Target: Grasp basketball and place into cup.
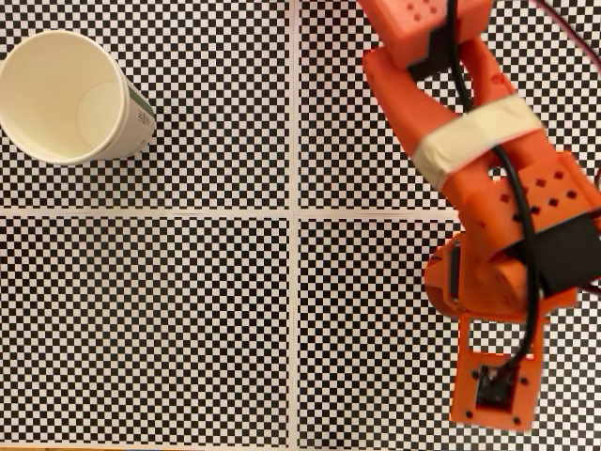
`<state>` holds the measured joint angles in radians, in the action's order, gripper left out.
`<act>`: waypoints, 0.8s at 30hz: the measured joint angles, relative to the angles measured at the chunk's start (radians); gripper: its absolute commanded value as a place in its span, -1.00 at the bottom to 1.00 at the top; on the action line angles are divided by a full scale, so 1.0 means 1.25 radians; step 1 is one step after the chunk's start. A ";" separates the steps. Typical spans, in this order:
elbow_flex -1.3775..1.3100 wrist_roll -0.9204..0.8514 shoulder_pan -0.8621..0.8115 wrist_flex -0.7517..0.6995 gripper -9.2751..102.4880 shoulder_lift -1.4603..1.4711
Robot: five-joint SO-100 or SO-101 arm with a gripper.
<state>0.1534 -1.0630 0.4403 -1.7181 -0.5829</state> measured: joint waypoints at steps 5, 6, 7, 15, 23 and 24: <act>0.211 0.000 -0.017 0.000 -0.61 -0.205; 0.252 0.000 -0.025 0.000 -0.58 -0.239; 0.276 0.000 -0.029 -0.001 -0.58 -0.271; 0.572 -0.047 -0.147 -0.001 -0.50 -0.626; 0.837 -0.168 -0.275 -0.001 -0.54 -0.933; 0.859 -0.182 -0.286 -0.001 -0.57 -0.960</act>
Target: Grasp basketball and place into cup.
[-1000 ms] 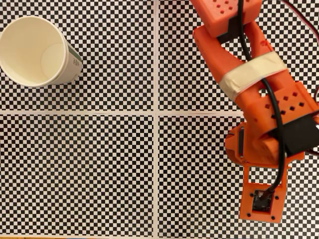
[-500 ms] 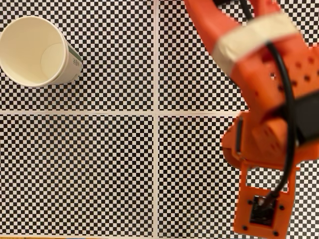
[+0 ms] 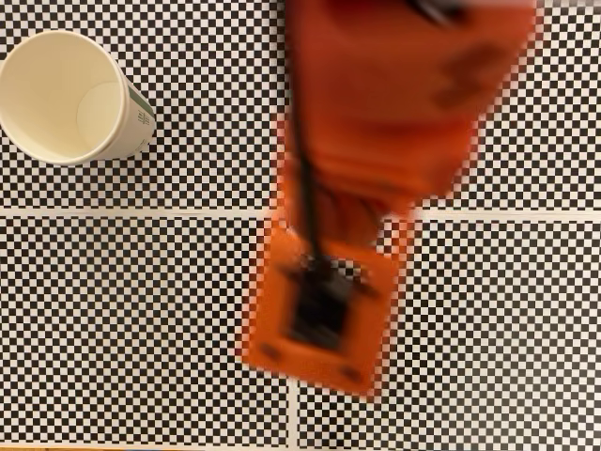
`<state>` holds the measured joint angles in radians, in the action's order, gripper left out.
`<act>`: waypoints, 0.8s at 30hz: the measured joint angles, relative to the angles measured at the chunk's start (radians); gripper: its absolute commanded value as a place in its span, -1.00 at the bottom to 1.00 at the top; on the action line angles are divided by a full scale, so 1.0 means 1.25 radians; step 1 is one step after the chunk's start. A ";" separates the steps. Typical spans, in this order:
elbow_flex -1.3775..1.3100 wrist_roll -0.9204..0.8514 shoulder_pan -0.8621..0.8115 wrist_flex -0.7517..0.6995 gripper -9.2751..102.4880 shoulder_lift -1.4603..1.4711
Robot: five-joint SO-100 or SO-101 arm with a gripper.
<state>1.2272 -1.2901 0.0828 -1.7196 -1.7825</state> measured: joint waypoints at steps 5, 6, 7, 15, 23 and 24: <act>0.115 -0.080 -0.110 0.000 -0.62 -0.118; 0.129 -0.096 -0.150 0.000 -0.62 -0.133; 0.137 -0.113 -0.180 0.000 -0.62 -0.136; 0.142 -0.214 -0.346 -0.002 -0.68 -0.142; 0.103 -0.244 -0.453 0.004 -0.70 -0.142; 0.096 -0.250 -0.464 0.004 -0.69 -0.142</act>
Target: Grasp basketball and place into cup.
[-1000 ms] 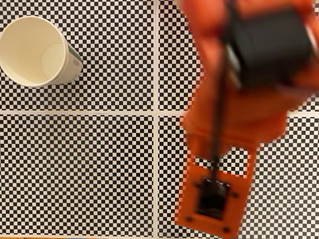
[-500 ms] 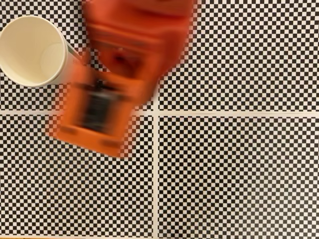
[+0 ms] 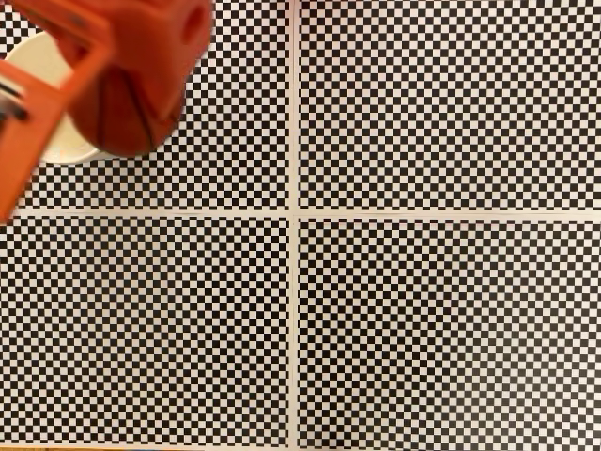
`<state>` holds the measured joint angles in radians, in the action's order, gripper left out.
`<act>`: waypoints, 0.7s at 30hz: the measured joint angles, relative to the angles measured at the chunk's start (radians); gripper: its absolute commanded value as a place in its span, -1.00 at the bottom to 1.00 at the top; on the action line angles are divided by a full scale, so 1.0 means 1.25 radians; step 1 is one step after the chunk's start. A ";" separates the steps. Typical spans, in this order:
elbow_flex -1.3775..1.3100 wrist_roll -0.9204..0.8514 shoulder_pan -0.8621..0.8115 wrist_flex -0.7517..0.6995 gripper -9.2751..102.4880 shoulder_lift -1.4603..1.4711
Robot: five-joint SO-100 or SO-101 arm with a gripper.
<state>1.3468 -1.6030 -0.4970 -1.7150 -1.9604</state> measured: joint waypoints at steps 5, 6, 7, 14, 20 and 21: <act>-0.040 -0.020 -0.053 0.001 -0.73 0.000; -0.047 -0.028 -0.066 0.005 -0.76 0.000; -0.053 -0.037 -0.083 0.005 -0.77 0.001; -0.060 -0.044 -0.140 0.032 -0.71 0.031; -0.007 -0.045 -0.161 0.102 -0.64 0.040; 0.007 -0.043 -0.163 0.117 -0.61 0.040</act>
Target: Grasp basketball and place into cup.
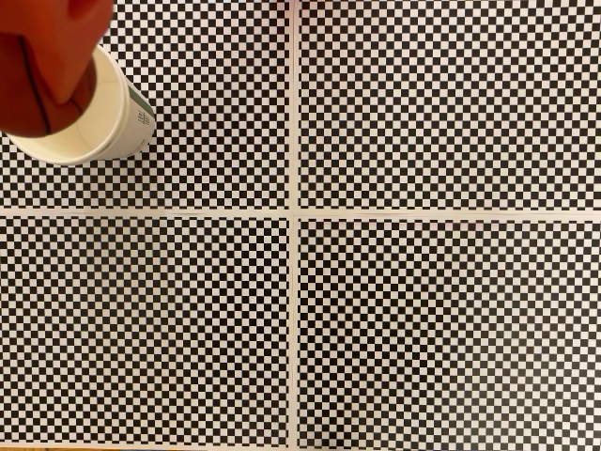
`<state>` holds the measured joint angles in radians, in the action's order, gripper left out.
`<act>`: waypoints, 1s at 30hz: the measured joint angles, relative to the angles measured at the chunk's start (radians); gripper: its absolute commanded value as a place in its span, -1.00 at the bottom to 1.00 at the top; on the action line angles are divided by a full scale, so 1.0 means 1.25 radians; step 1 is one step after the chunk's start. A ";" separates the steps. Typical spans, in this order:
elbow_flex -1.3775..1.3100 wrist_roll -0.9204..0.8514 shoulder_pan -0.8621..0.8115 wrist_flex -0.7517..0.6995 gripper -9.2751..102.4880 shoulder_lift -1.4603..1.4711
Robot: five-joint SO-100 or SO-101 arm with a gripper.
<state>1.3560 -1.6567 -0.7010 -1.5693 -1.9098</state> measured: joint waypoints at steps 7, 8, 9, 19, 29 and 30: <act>0.059 0.001 -0.020 0.075 -0.59 0.001; 0.059 -0.004 -0.017 0.079 -0.58 0.002; 0.060 -0.009 -0.023 0.080 -0.58 0.004; 0.096 -0.039 -0.070 0.083 -0.52 0.006; 0.167 -0.039 -0.064 0.141 -0.48 0.007; 0.168 -0.039 -0.064 0.145 -0.48 0.007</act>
<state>1.5662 -1.7058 -0.7808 -1.3883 -1.9006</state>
